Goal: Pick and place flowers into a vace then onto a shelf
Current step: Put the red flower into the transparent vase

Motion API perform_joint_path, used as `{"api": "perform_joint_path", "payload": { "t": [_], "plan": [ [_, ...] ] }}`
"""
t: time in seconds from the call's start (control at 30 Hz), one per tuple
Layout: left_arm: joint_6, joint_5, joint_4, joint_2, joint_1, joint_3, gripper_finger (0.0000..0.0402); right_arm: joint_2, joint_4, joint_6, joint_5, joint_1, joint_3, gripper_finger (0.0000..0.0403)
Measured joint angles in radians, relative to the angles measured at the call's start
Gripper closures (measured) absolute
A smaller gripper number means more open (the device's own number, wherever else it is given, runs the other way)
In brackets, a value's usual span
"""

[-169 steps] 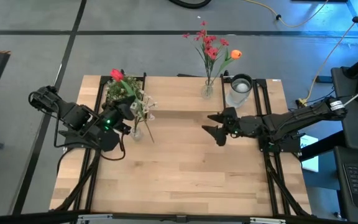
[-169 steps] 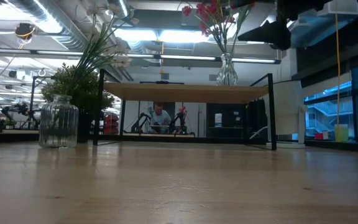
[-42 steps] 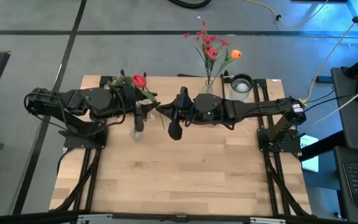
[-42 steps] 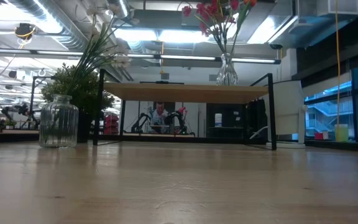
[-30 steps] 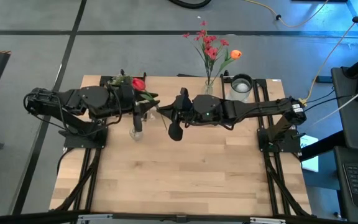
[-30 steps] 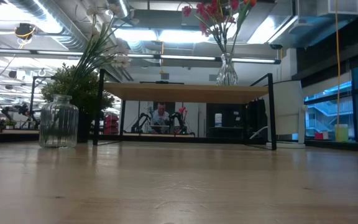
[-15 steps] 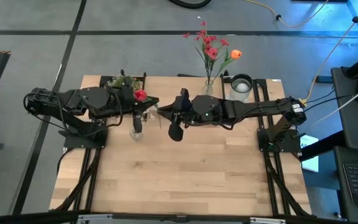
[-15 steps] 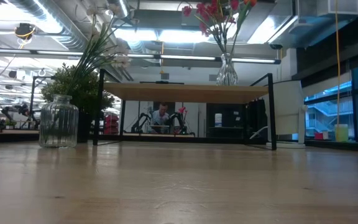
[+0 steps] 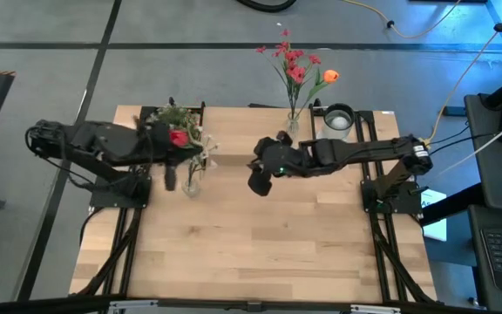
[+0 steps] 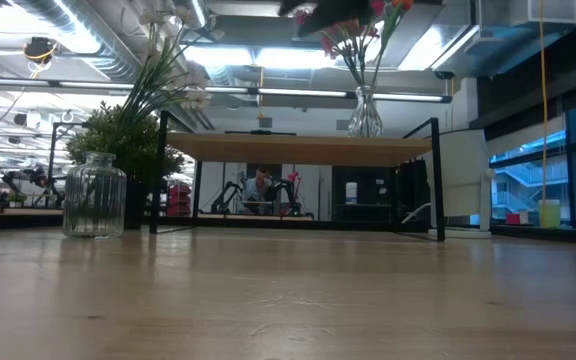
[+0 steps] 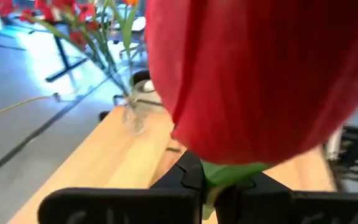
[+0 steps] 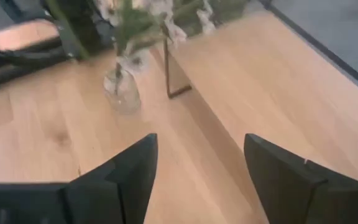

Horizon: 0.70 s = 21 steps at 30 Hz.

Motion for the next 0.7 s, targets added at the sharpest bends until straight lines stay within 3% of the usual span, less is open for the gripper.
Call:
{"api": "perform_joint_path", "payload": {
  "t": [0.17,0.43,0.53,0.7],
  "plan": [
    [-0.032,-0.003,-0.021,-0.084,-0.085,0.0,0.0395,-0.009,-0.069,0.037,0.01,0.012,0.0,0.0161],
    [-0.101,-0.222,-0.152,-0.139,-0.182,-0.025,0.0395,-0.038,-0.231,0.135,0.079,0.038,-0.019,0.0162],
    [-0.116,-0.256,-0.147,-0.157,-0.199,-0.082,0.0394,-0.116,-0.215,0.162,0.131,0.064,-0.088,0.0169],
    [-0.174,-0.296,-0.146,-0.202,-0.212,-0.173,0.0395,-0.291,-0.03,0.136,0.131,0.102,-0.279,0.0182]
  ]
}}
